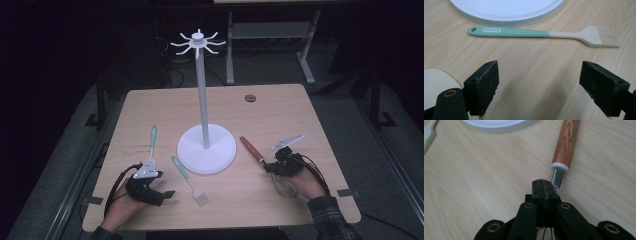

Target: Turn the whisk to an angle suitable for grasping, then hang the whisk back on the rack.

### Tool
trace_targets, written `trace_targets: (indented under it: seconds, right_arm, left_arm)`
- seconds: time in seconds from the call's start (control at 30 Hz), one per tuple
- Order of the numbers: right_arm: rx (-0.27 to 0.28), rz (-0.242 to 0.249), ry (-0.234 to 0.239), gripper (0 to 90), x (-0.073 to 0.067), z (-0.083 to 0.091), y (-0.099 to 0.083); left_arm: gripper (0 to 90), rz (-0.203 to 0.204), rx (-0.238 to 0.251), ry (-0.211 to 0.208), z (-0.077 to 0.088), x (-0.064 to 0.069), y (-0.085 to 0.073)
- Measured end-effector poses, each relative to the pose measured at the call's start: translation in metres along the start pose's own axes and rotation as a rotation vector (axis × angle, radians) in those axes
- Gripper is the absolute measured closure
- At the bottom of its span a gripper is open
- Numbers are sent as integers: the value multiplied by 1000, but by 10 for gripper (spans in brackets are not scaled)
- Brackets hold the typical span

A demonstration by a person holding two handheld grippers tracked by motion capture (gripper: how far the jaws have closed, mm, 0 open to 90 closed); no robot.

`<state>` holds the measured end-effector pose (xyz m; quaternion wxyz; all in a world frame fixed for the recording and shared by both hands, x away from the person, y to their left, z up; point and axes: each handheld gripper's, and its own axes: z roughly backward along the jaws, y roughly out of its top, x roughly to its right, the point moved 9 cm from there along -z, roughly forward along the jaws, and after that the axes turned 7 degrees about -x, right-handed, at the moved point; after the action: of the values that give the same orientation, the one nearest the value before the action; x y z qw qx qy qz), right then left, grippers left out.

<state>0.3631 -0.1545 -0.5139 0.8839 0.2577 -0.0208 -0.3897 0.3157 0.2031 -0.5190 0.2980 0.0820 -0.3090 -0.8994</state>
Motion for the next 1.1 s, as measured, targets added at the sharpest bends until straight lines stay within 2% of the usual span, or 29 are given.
trace_targets:
  seconds: [0.3,0.47,0.63,0.83,1.1]
  right_arm:
    - [4,-34,-52,900,21,9,-3]
    - [12,-35,-81,900,32,10,-3]
    - [32,-57,-52,900,34,16,-2]
    - [72,-65,-21,804,31,27,5]
    - [68,-66,-1,655,32,33,21]
  left_arm:
    - [157,0,-5,1,0,0,0]
    - [157,0,-9,3,0,0,-1]
    - [157,0,-8,2,0,0,0]
    - [157,0,-12,2,-1,0,-1]
    - [157,-6,-15,3,-2,0,0]
